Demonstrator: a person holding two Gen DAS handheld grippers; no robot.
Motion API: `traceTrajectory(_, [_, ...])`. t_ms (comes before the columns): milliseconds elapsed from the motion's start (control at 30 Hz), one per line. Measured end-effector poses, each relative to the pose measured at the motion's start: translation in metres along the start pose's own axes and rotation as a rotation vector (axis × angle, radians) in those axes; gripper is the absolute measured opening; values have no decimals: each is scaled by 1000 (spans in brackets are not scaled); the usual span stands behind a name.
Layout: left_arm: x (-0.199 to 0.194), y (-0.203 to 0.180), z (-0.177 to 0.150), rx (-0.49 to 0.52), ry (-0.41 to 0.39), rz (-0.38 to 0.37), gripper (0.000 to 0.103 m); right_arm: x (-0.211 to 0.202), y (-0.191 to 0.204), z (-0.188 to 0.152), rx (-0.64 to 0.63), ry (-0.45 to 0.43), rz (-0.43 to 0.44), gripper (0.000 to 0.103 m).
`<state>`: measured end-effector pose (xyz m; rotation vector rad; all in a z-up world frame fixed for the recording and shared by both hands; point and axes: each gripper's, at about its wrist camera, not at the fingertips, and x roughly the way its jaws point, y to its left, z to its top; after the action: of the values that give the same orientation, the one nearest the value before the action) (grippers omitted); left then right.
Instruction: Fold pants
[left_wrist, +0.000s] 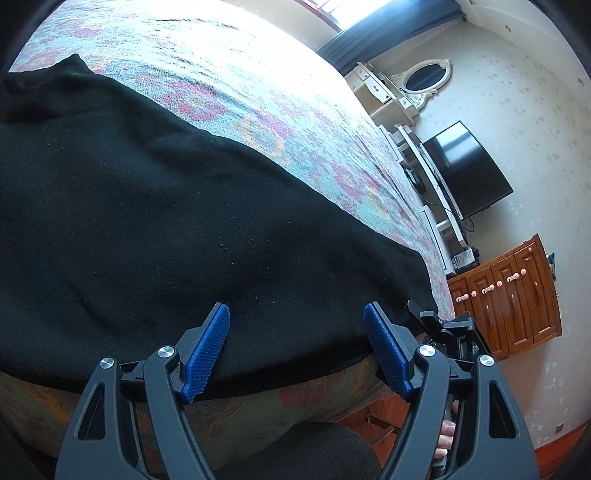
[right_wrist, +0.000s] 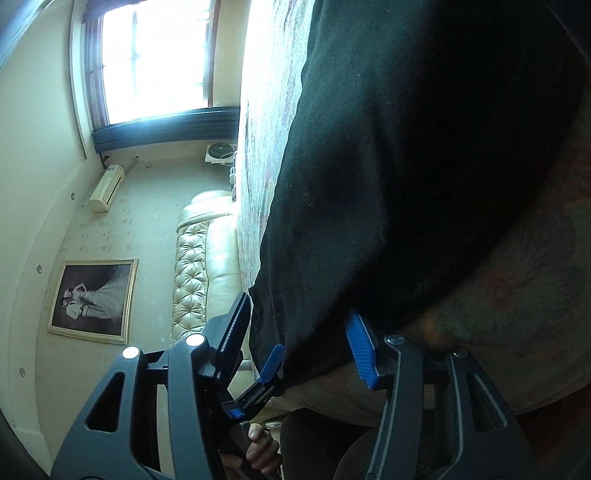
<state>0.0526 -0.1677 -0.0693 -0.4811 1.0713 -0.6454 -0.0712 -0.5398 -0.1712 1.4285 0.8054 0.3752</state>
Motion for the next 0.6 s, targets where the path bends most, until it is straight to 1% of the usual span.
traceTrajectory(100, [0, 1, -1, -10, 5, -9, 74, 7, -1, -7, 0, 9, -2, 14])
traceTrajectory(133, [0, 1, 0, -14, 5, -12, 74, 9, -1, -8, -2, 9, -11, 8])
traceTrajectory(167, [0, 1, 0, -17, 6, -15, 74, 9, 0, -10, -11, 4, -20, 7])
traceTrajectory(233, [0, -1, 1, -14, 12, -19, 74, 4, 8, -13, -52, -9, -42, 6])
traceTrajectory(333, [2, -3, 1, 23, 24, -21, 74, -7, 13, -20, -116, -21, -71, 5])
traceTrajectory(467, [9, -7, -2, 86, 32, -6, 74, -9, -8, -26, -84, -10, -102, 5])
traceTrajectory(500, [11, -7, -3, 98, 32, -4, 75, -8, -13, -26, -71, -9, -86, 5])
traceTrajectory(567, [14, -7, -5, 130, 28, 2, 75, -11, -21, -24, -42, -7, -44, 9])
traceTrajectory(600, [15, -7, -6, 149, 29, 4, 75, -16, -21, -22, -39, -16, -39, 16])
